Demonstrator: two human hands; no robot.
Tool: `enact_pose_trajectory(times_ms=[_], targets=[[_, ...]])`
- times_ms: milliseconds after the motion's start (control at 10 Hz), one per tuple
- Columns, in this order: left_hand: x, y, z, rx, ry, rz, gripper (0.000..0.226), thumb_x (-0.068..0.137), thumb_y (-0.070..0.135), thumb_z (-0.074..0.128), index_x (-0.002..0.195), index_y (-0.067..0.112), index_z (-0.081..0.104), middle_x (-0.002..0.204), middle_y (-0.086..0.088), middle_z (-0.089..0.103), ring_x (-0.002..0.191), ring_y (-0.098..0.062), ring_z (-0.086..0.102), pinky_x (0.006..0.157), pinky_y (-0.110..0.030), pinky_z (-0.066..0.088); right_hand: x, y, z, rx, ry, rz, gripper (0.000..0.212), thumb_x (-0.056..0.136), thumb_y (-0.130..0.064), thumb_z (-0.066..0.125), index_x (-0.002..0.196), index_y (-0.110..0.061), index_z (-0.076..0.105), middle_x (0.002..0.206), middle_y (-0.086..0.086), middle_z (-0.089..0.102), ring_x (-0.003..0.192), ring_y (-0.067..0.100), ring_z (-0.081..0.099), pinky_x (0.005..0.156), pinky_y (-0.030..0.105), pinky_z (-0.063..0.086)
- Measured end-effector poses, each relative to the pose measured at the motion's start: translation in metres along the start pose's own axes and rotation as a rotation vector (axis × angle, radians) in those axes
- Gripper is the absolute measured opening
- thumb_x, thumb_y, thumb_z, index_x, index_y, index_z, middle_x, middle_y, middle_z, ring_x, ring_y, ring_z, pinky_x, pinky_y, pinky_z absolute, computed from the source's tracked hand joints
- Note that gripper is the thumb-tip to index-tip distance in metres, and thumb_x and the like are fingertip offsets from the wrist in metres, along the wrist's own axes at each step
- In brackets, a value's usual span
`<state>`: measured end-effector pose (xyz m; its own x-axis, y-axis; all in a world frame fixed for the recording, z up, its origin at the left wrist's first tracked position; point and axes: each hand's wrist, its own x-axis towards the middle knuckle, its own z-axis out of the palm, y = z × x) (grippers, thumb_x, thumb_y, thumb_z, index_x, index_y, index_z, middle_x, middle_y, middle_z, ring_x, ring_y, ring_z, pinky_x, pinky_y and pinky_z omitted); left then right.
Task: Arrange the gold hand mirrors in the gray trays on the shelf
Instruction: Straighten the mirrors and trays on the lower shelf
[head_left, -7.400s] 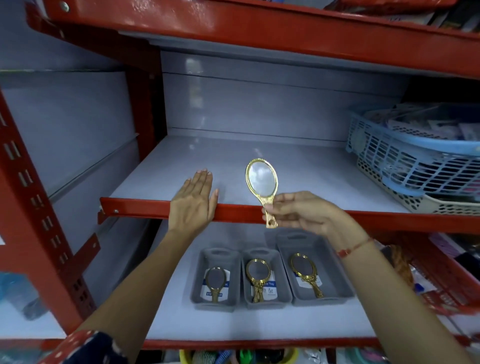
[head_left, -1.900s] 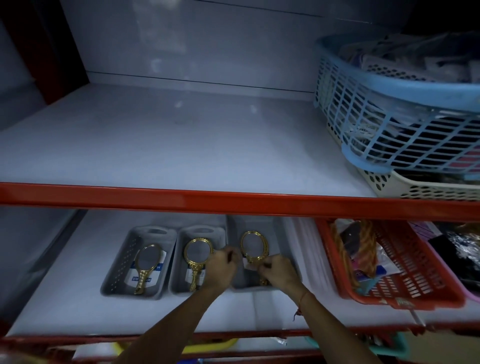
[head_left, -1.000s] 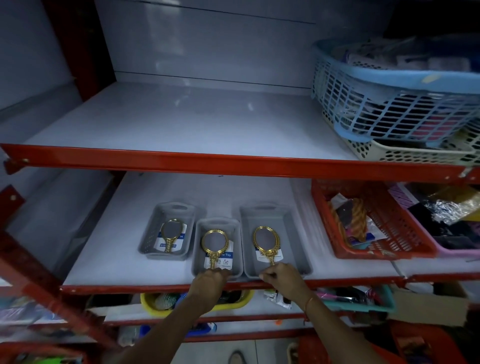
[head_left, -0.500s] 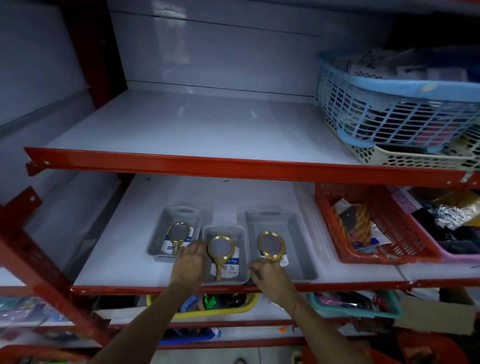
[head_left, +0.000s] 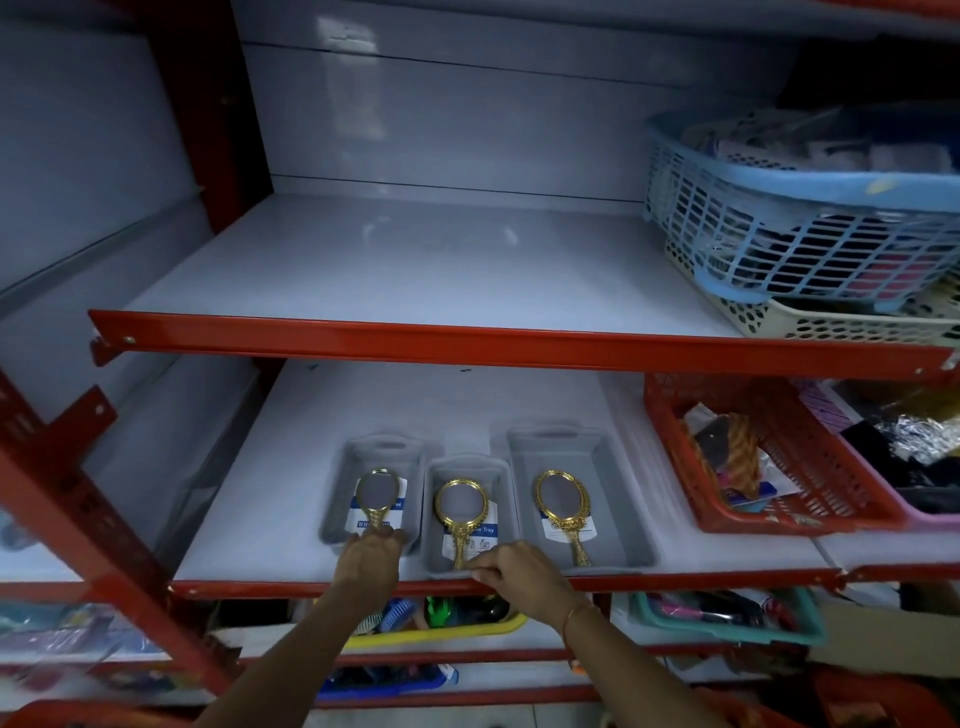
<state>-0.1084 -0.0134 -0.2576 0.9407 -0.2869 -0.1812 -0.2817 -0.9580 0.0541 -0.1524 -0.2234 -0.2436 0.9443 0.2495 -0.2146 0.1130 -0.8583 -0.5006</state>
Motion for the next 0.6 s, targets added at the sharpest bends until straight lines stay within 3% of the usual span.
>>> enact_pose_trajectory(times_ms=[300, 500, 600], targets=[[-0.033, 0.0, 0.007, -0.025, 0.001, 0.066, 0.052, 0.094, 0.007, 0.044, 0.143, 0.023, 0.038, 0.143, -0.004, 0.05, 0.131, -0.019, 0.046, 0.114, -0.035, 0.033, -0.004, -0.009, 0.006, -0.037, 0.041, 0.051, 0.033, 0.098, -0.024, 0.047, 0.126, -0.018, 0.063, 0.122, 0.006, 0.069, 0.109, 0.02, 0.065, 0.102, 0.026, 0.046], [-0.046, 0.002, 0.001, 0.006, -0.072, 0.087, 0.053, 0.094, 0.015, 0.049, 0.145, 0.019, 0.036, 0.145, -0.006, 0.046, 0.135, -0.022, 0.041, 0.118, -0.039, 0.029, -0.012, -0.018, 0.009, -0.087, 0.031, 0.056, 0.036, 0.099, -0.023, 0.042, 0.128, -0.016, 0.061, 0.122, 0.012, 0.068, 0.109, 0.026, 0.064, 0.099, 0.033, 0.049], [-0.044, 0.006, -0.013, -0.02, 0.027, 0.129, 0.037, 0.094, 0.016, 0.046, 0.131, 0.017, 0.049, 0.132, -0.006, 0.058, 0.122, -0.022, 0.052, 0.109, -0.035, 0.04, -0.018, -0.032, -0.007, -0.091, 0.095, 0.018, 0.035, 0.098, -0.024, 0.043, 0.126, -0.012, 0.06, 0.126, 0.011, 0.063, 0.111, 0.026, 0.06, 0.095, 0.034, 0.049]])
